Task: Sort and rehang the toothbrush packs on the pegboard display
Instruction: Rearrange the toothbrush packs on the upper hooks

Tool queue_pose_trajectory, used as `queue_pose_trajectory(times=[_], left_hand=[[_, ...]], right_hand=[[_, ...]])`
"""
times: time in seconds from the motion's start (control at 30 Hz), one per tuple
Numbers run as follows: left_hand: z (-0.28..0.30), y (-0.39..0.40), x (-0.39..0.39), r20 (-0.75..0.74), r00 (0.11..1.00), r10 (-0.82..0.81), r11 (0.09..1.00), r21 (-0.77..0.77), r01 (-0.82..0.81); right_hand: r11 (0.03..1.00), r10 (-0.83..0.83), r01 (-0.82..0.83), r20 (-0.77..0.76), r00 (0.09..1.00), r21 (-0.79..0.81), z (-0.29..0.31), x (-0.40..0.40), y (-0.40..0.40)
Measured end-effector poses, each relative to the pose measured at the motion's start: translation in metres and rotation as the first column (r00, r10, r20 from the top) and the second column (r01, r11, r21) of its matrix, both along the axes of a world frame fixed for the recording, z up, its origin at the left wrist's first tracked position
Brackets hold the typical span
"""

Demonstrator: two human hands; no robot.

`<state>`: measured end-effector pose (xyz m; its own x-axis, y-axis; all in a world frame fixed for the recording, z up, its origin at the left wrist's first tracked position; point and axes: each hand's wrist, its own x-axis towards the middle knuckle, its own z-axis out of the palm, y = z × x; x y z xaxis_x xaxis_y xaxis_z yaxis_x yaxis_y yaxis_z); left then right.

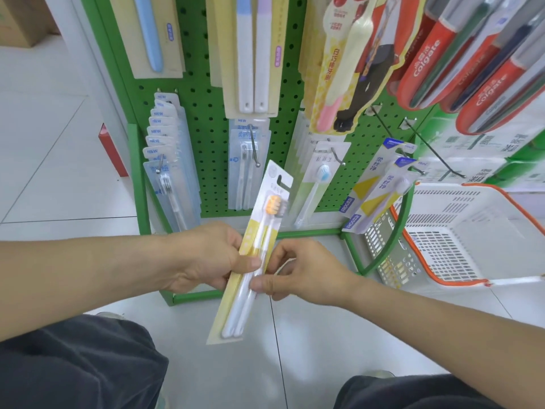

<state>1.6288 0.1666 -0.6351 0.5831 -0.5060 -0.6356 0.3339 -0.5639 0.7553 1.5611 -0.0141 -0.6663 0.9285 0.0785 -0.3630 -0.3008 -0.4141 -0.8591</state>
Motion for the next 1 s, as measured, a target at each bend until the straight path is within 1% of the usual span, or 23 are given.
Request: queue_pose_trajectory(times=[0.07, 0.1, 0.17, 0.23, 0.27, 0.3, 0.37, 0.43, 0.47, 0.53, 0.6, 0.67, 0.73, 0.77, 0.83, 0.9, 1.0], left_hand=[[0.005, 0.006, 0.001, 0.031, 0.997, -0.072, 0.997, 0.017, 0.072], [0.007, 0.010, 0.002, 0.074, 0.990, -0.122, 0.992, 0.042, 0.120], [0.008, 0.017, 0.003, 0.249, 0.946, -0.209, 0.976, 0.114, 0.185], [0.010, 0.021, 0.005, 0.439, 0.869, -0.231, 0.972, 0.149, 0.183], [0.013, 0.021, 0.004, 0.501, 0.841, -0.204, 0.979, 0.108, 0.173], [0.015, 0.022, 0.003, 0.545, 0.822, -0.164, 0.984, 0.036, 0.172], [0.021, 0.022, 0.000, 0.604, 0.792, -0.083, 0.981, -0.092, 0.174], [0.028, 0.021, -0.001, 0.662, 0.749, 0.020, 0.976, -0.177, 0.130], [0.031, 0.020, -0.001, 0.669, 0.737, 0.102, 0.967, -0.242, 0.085], [0.038, 0.020, 0.000, 0.623, 0.736, 0.264, 0.922, -0.388, -0.002], [0.046, 0.020, 0.001, 0.597, 0.725, 0.344, 0.878, -0.477, -0.023], [0.058, 0.021, 0.000, 0.605, 0.697, 0.384, 0.846, -0.533, -0.003], [0.074, 0.021, -0.002, 0.616, 0.642, 0.456, 0.801, -0.598, 0.005], [0.082, 0.021, -0.003, 0.625, 0.599, 0.501, 0.777, -0.630, 0.008], [0.098, 0.021, -0.005, 0.628, 0.521, 0.578, 0.724, -0.689, 0.027], [0.112, 0.020, -0.005, 0.619, 0.469, 0.630, 0.674, -0.736, 0.065], [0.131, 0.019, -0.004, 0.611, 0.384, 0.692, 0.628, -0.772, 0.098]], right_hand=[[0.995, -0.029, 0.027, 0.021, 0.999, 0.095, 0.000, 0.002, -0.001], [0.991, -0.026, 0.021, 0.034, 0.999, 0.135, -0.001, 0.002, -0.001], [0.988, 0.022, -0.032, 0.068, 0.997, 0.154, -0.004, 0.003, 0.000], [0.989, 0.070, -0.084, 0.115, 0.991, 0.123, -0.004, 0.003, 0.001], [0.991, 0.091, -0.104, 0.148, 0.985, 0.088, -0.002, 0.003, 0.003], [0.992, 0.106, -0.116, 0.184, 0.977, 0.045, 0.001, 0.005, 0.004], [0.994, 0.110, -0.105, 0.254, 0.961, -0.033, 0.012, 0.010, 0.004], [0.998, 0.062, -0.053, 0.336, 0.940, -0.036, 0.025, 0.016, 0.003], [1.000, 0.024, -0.023, 0.380, 0.925, -0.006, 0.031, 0.017, 0.004], [0.997, -0.056, 0.023, 0.461, 0.886, 0.079, 0.041, 0.018, 0.010], [0.988, -0.121, 0.053, 0.525, 0.842, 0.143, 0.048, 0.017, 0.021], [0.982, -0.166, 0.079, 0.576, 0.800, 0.173, 0.055, 0.016, 0.033], [0.980, -0.190, 0.110, 0.637, 0.747, 0.164, 0.068, 0.015, 0.041], [0.978, -0.203, 0.117, 0.672, 0.712, 0.171, 0.076, 0.014, 0.045], [0.975, -0.220, 0.118, 0.754, 0.619, 0.188, 0.095, 0.014, 0.050], [0.970, -0.245, 0.128, 0.819, 0.519, 0.208, 0.113, 0.017, 0.053], [0.959, -0.284, 0.109, 0.872, 0.399, 0.262, 0.135, 0.026, 0.053]])
